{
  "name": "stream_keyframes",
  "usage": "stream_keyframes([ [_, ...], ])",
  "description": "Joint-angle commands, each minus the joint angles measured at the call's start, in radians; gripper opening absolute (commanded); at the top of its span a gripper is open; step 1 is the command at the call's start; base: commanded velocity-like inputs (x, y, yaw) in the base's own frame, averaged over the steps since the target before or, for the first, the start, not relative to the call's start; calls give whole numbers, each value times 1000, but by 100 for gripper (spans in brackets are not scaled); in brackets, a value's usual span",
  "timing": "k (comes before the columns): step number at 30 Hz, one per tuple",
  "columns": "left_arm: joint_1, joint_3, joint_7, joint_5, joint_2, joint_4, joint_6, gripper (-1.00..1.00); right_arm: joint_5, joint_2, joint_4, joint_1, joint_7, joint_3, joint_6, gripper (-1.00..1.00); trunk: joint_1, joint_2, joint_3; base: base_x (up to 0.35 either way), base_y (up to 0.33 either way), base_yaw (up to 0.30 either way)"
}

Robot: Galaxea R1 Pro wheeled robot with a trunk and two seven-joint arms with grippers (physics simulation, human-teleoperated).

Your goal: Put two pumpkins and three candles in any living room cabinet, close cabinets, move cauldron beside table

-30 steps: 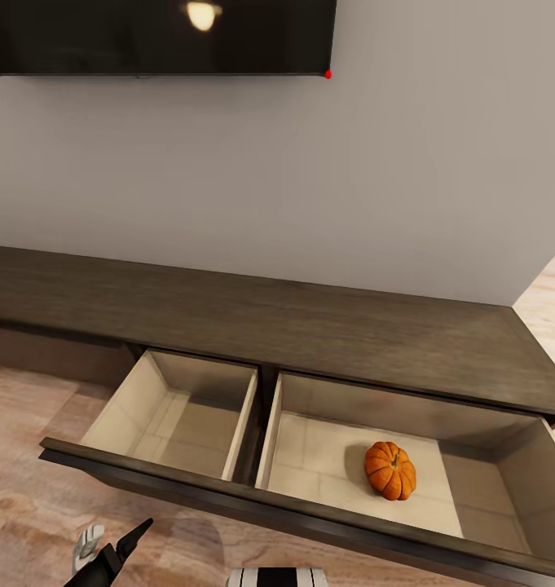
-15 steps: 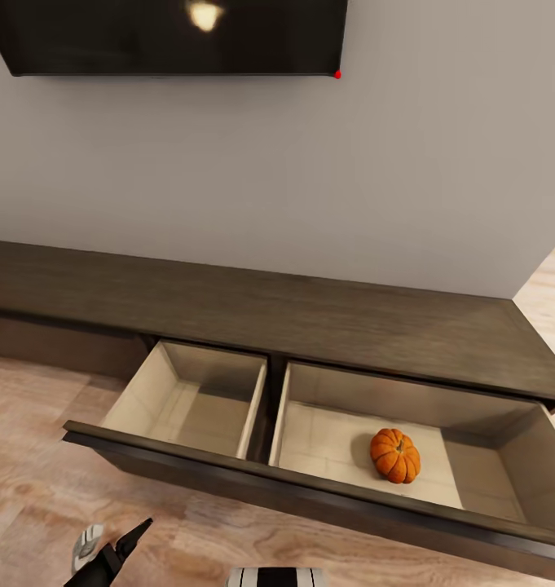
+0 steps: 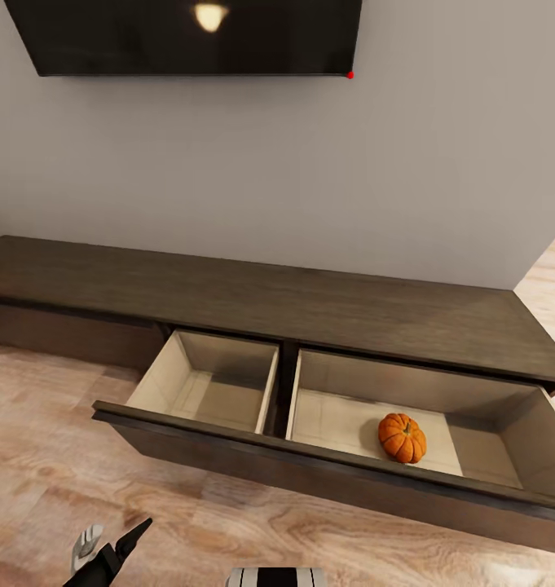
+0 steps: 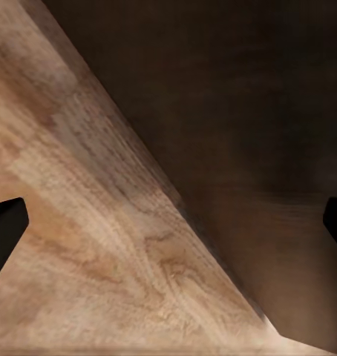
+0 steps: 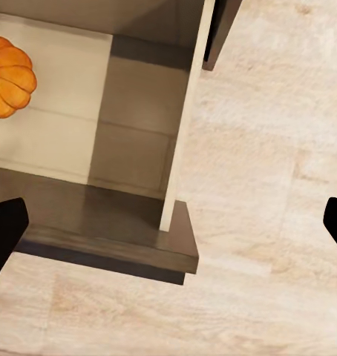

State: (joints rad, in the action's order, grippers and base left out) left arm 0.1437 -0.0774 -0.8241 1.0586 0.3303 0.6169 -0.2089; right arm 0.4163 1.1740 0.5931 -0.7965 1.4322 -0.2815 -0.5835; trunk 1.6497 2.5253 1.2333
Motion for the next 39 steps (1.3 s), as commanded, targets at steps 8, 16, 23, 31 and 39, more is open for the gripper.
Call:
stream_keyframes([
  [8, 0, -4, -1, 11, 1, 0, -9, 100, 10, 52, -21, -3, 8, -73, 17, 100, 0, 0, 0, -3, 2, -58],
  [16, 0, -4, -2, 11, 1, 0, -9, 100, 9, 61, -32, -2, 7, -85, 24, 100, 0, 0, -5, -241, 119, -255],
  [23, 0, -4, -1, 11, 1, 0, -9, 100, 9, 65, -32, -3, 7, -85, 24, 100, 0, 0, -6, -36, 20, -59],
  [31, 0, -4, -1, 11, 1, 0, -9, 100, 9, 68, -33, -3, 7, -86, 25, 100, 0, 0, -6, -3, 2, -205],
  [39, 0, -4, -1, 11, 1, 0, -9, 100, 9, 68, -33, -2, 6, -86, 25, 100, 0, 0, -6, 0, 0, -293],
])
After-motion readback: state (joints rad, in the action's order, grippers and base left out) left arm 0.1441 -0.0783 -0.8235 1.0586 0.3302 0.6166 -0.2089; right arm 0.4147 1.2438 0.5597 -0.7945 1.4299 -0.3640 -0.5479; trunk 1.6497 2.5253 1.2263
